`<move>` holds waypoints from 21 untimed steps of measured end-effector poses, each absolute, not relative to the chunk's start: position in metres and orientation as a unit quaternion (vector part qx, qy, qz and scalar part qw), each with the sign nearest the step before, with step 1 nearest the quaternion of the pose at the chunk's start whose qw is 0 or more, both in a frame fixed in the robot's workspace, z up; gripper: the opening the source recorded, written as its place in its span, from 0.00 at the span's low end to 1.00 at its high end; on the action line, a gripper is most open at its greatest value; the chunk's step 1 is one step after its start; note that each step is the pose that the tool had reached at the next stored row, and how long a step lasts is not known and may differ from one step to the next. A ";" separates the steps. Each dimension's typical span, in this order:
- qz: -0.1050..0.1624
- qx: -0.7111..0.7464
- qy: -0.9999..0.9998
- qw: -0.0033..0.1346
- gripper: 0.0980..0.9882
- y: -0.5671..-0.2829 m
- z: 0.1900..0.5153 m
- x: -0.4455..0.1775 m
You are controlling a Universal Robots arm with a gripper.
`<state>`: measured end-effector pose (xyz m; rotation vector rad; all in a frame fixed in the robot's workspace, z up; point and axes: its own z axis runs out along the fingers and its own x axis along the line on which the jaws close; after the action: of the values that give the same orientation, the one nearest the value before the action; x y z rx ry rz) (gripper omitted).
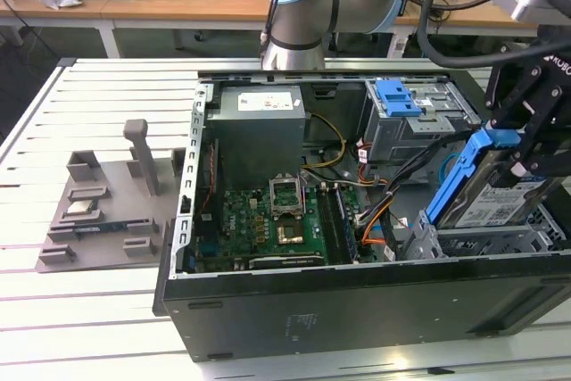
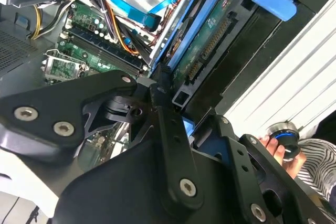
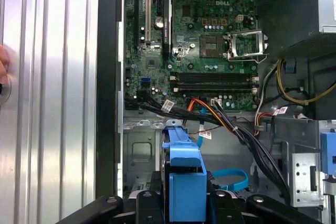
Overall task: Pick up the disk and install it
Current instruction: 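Insert the disk into the insertion slot, then insert the first disk wire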
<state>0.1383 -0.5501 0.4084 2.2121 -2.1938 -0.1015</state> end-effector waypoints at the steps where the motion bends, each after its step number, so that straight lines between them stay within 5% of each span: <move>1: -0.033 0.710 -0.704 0.012 0.30 -0.550 0.406 0.138; 12: -0.033 0.710 -0.704 0.012 0.37 -0.550 0.396 0.138; 17: -0.033 0.710 -0.704 0.012 0.01 -0.550 0.396 0.138; 21: -0.033 0.710 -0.704 0.012 0.01 -0.550 0.396 0.138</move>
<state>0.1382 -0.5501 0.3959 2.2121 -2.1939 -0.1014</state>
